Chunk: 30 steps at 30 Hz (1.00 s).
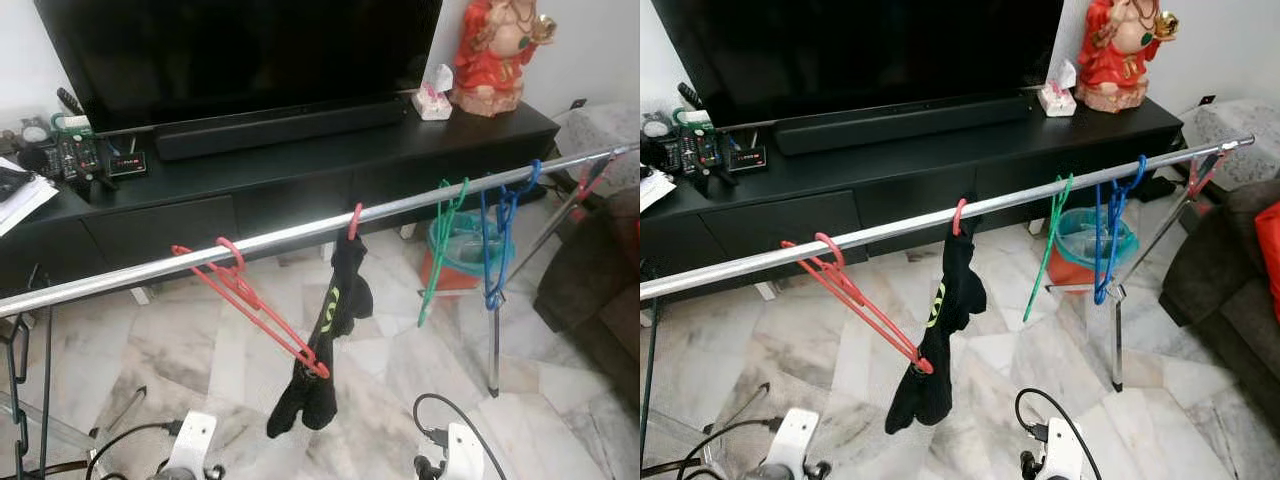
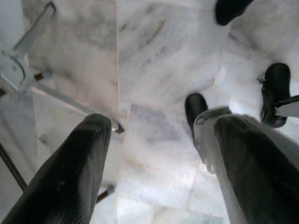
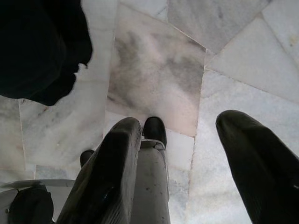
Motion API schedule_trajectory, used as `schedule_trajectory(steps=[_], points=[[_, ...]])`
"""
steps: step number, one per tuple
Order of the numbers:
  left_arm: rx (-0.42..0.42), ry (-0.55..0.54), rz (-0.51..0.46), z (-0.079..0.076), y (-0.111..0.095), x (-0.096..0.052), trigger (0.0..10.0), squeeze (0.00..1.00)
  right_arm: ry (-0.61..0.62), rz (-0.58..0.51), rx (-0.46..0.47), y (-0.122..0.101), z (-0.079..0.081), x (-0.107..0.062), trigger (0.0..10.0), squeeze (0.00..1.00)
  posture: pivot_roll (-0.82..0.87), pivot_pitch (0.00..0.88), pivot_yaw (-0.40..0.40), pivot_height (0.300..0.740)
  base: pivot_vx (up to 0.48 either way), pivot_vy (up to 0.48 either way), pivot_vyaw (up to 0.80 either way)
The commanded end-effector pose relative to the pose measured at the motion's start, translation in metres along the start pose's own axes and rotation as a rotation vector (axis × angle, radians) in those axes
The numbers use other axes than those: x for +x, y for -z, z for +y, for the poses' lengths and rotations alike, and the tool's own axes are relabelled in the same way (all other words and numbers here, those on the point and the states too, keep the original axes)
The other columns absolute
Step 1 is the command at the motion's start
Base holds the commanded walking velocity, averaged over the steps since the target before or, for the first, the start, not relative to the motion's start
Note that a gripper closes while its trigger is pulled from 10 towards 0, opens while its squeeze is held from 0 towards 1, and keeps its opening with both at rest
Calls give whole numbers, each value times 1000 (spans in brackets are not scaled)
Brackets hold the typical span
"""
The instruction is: Hang hanger
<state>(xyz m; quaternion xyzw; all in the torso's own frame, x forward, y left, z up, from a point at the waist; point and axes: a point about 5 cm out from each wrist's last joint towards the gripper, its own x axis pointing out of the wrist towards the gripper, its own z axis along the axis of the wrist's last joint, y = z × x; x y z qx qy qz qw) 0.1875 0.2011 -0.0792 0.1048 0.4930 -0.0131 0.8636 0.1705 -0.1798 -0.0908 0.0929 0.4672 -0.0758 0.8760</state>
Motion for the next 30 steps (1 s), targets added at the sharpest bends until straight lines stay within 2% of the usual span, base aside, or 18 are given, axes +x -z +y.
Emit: schedule_trajectory(steps=[1,5,12,20,30], points=[[17,-8,22,1,9,-1,10000,0,14,3,6,3,-3,-1,10000,0,107,31,-47,736,0,0,0],[32,-1,51,1,20,-1,10000,0,13,4,5,4,-3,-1,10000,0,111,18,-45,736,0,0,0],[8,24,38,-3,21,-1,10000,0,12,7,1,4,-3,-1,10000,0,113,12,-46,736,0,0,0],[16,26,36,-4,21,-1,10000,0,15,5,3,4,-4,-1,10000,0,113,22,-48,736,0,0,0],[9,24,43,-4,24,-1,10000,0,14,4,4,3,-3,-1,10000,0,114,34,-48,736,-285,0,0]])
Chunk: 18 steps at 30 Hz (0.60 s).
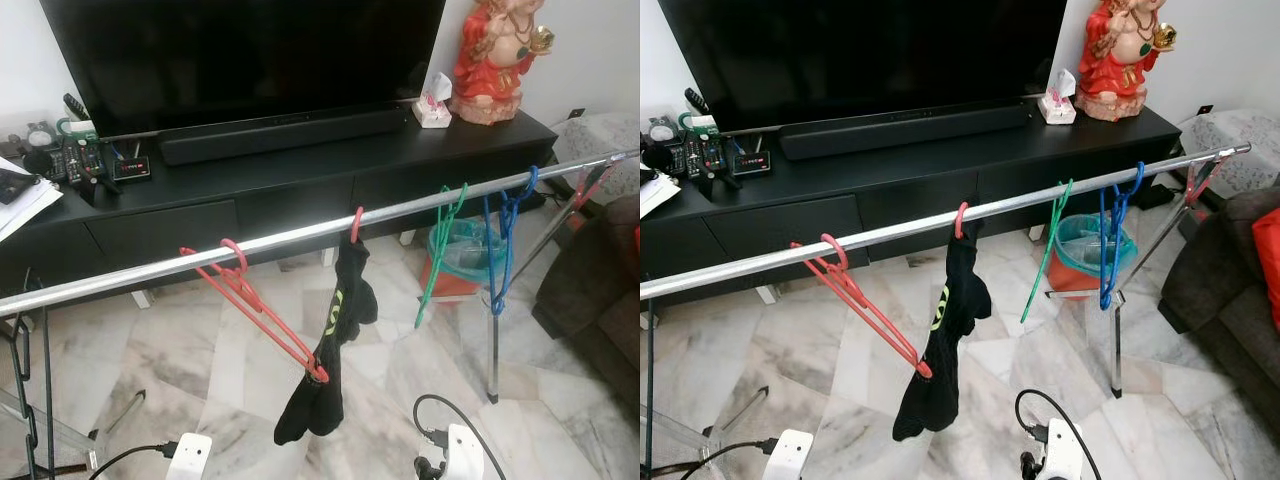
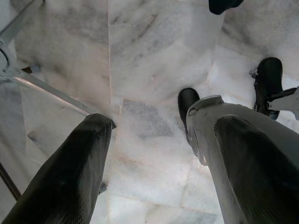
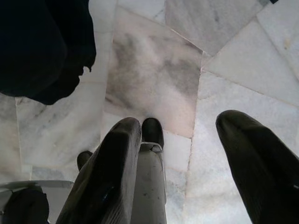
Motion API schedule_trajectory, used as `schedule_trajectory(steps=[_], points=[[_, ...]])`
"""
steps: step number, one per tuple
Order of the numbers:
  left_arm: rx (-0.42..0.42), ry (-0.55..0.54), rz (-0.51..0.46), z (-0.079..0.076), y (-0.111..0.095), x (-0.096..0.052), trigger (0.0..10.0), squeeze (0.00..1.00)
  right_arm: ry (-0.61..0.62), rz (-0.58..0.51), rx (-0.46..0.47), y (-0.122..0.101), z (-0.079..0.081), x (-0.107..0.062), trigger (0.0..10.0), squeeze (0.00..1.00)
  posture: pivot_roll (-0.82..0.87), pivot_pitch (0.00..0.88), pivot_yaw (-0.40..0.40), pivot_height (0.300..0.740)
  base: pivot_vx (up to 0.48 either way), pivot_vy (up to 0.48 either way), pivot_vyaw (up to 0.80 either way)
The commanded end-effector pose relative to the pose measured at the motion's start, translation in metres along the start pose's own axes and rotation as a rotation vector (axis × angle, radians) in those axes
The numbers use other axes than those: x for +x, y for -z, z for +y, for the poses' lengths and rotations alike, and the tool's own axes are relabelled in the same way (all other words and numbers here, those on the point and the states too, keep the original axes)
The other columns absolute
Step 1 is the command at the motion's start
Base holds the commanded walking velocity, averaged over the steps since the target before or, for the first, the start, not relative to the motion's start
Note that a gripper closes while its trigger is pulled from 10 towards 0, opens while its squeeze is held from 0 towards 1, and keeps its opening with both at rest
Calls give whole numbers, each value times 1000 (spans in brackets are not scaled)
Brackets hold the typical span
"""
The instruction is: Hang hanger
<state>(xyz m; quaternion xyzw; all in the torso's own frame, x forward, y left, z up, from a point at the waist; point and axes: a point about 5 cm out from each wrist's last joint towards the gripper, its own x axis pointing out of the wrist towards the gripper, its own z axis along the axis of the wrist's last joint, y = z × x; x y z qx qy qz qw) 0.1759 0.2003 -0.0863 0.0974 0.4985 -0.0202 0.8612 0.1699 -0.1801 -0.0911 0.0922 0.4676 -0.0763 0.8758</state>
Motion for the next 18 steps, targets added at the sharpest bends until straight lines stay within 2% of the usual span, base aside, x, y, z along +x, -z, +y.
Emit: schedule_trajectory(steps=[1,18], points=[[14,2,34,0,11,-1,10000,0,12,3,6,3,-3,-1,10000,0,113,35,-48,736,-315,0,0],[18,1,49,0,18,-2,10000,0,10,0,13,2,-2,0,10000,0,116,51,-48,736,-309,0,0]])
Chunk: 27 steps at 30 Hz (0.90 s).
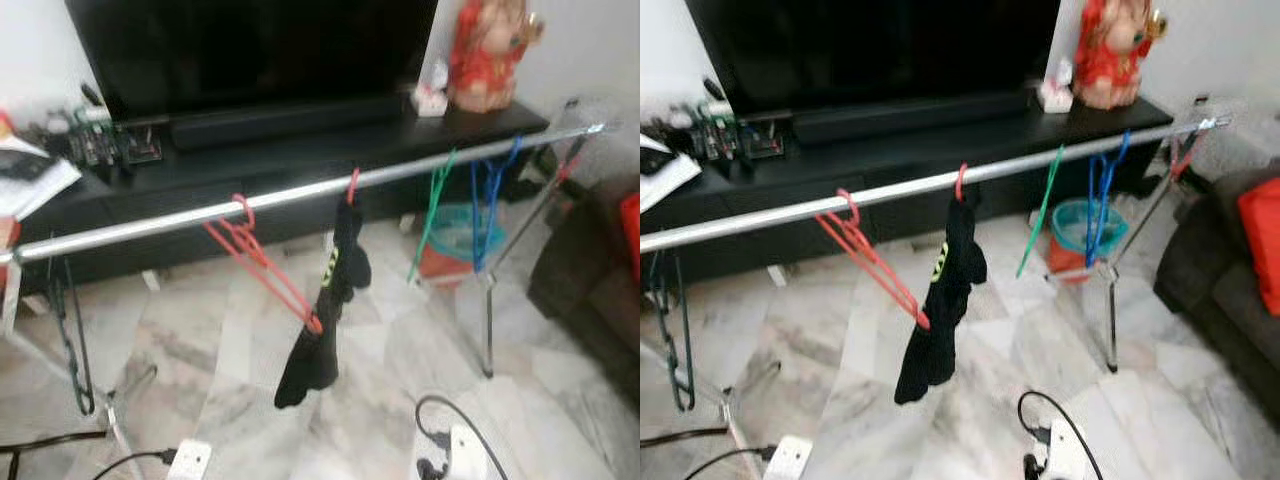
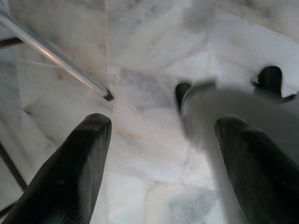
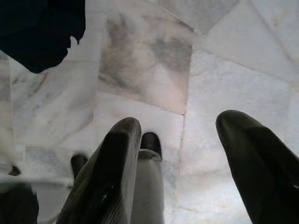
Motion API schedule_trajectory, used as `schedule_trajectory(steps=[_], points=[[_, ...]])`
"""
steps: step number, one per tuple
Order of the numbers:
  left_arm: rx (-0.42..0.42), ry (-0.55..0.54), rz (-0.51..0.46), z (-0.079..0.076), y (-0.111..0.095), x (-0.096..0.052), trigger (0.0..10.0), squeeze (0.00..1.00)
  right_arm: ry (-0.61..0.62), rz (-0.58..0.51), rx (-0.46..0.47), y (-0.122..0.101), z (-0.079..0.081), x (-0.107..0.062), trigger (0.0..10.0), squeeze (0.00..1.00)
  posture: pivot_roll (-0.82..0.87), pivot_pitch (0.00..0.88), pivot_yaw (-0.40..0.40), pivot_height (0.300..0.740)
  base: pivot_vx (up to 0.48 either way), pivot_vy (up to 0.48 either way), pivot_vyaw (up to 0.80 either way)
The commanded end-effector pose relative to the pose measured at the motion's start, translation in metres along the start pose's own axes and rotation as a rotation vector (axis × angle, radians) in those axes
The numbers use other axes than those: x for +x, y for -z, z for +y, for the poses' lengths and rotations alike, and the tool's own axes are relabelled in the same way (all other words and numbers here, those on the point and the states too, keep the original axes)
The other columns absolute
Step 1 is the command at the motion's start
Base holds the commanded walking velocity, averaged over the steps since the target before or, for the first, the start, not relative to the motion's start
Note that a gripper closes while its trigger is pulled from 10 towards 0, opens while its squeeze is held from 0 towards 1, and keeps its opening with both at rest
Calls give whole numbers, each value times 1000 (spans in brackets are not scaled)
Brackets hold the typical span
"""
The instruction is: Hang hanger
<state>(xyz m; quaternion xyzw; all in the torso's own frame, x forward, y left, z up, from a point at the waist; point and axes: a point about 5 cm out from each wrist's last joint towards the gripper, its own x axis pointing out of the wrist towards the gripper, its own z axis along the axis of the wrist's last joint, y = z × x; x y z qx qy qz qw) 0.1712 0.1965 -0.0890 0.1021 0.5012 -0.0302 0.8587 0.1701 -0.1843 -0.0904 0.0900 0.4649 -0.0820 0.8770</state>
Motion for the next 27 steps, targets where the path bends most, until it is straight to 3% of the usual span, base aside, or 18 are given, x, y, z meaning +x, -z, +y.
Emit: schedule_trajectory(steps=[1,8,21,27], points=[[-1,-12,45,5,14,-2,10000,0,-1,8,10,3,2,0,10000,0,116,52,-48,736,-304,0,0],[0,-18,52,7,16,-2,10000,0,1,8,5,3,2,0,10000,0,117,54,-50,736,-296,0,0],[-21,-28,57,8,19,-3,10000,0,8,3,18,3,2,0,10000,0,115,55,-49,736,0,0,0],[-27,-27,48,9,17,-3,10000,0,5,10,11,3,2,0,10000,0,115,54,-48,736,0,0,-755]])
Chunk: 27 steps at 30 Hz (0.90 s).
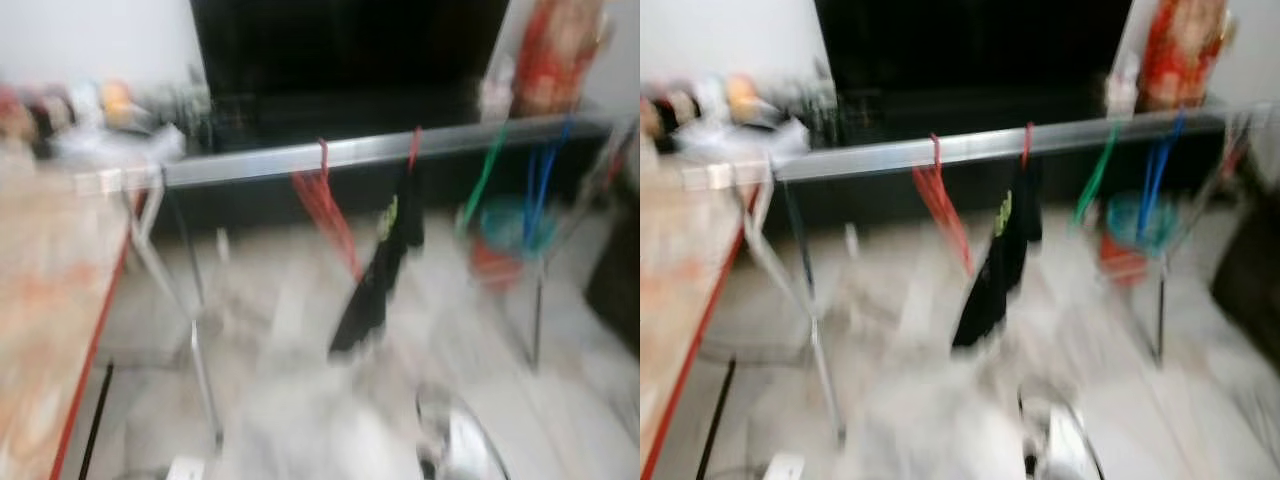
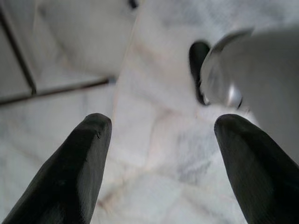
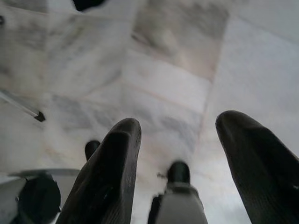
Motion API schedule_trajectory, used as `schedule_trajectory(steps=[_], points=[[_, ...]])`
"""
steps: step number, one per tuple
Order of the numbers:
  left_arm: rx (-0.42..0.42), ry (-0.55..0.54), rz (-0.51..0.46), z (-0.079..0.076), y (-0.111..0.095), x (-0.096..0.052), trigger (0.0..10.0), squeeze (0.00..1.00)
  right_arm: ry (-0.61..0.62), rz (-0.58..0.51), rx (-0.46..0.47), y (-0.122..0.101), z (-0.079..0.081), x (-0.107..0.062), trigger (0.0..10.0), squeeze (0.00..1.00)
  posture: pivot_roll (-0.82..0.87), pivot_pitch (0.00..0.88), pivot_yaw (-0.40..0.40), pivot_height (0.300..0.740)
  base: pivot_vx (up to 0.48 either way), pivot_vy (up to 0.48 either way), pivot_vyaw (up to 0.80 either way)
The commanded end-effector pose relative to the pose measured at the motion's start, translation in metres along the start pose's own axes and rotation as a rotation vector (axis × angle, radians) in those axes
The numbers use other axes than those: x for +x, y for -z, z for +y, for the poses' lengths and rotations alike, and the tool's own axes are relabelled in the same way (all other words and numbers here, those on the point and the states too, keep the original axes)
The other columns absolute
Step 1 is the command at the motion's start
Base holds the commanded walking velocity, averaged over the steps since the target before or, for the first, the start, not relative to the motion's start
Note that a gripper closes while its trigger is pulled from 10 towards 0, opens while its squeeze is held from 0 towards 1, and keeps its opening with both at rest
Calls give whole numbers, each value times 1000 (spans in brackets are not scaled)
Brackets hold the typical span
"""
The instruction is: Hang hanger
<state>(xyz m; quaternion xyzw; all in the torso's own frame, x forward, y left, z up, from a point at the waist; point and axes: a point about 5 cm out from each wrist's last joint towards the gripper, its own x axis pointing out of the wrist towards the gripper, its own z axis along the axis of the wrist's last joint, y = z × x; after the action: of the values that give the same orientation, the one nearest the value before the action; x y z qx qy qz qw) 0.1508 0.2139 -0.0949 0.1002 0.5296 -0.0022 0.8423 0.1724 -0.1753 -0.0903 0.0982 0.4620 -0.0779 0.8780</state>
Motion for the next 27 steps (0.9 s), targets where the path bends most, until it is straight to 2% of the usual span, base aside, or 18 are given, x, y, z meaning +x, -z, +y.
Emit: schedule_trajectory(steps=[1,6,7,11,17,22,27], points=[[1,14,-26,-5,-7,1,10000,0,21,14,-1,3,-7,-1,10000,0,116,54,-48,736,0,0,-756],[-4,16,-37,-5,-9,1,10000,0,22,16,-5,3,-7,-1,10000,0,117,53,-48,736,0,0,-756],[21,14,-29,-5,-9,1,10000,0,22,17,-7,3,-7,-1,10000,0,117,53,-49,736,0,0,-756],[28,27,-35,-7,-10,1,10000,0,22,18,-9,3,-7,-1,10000,0,116,54,-49,736,0,0,-748],[119,25,-45,-8,-12,1,10000,0,24,18,-13,3,-8,-1,10000,0,117,54,-50,736,0,-157,-736],[87,21,-51,-9,-11,1,10000,0,24,18,-14,3,-8,-1,10000,0,117,54,-50,736,0,-134,-738],[124,36,-62,-10,-13,1,10000,0,23,17,-14,3,-7,-1,10000,0,117,54,-49,736,0,0,-731]])
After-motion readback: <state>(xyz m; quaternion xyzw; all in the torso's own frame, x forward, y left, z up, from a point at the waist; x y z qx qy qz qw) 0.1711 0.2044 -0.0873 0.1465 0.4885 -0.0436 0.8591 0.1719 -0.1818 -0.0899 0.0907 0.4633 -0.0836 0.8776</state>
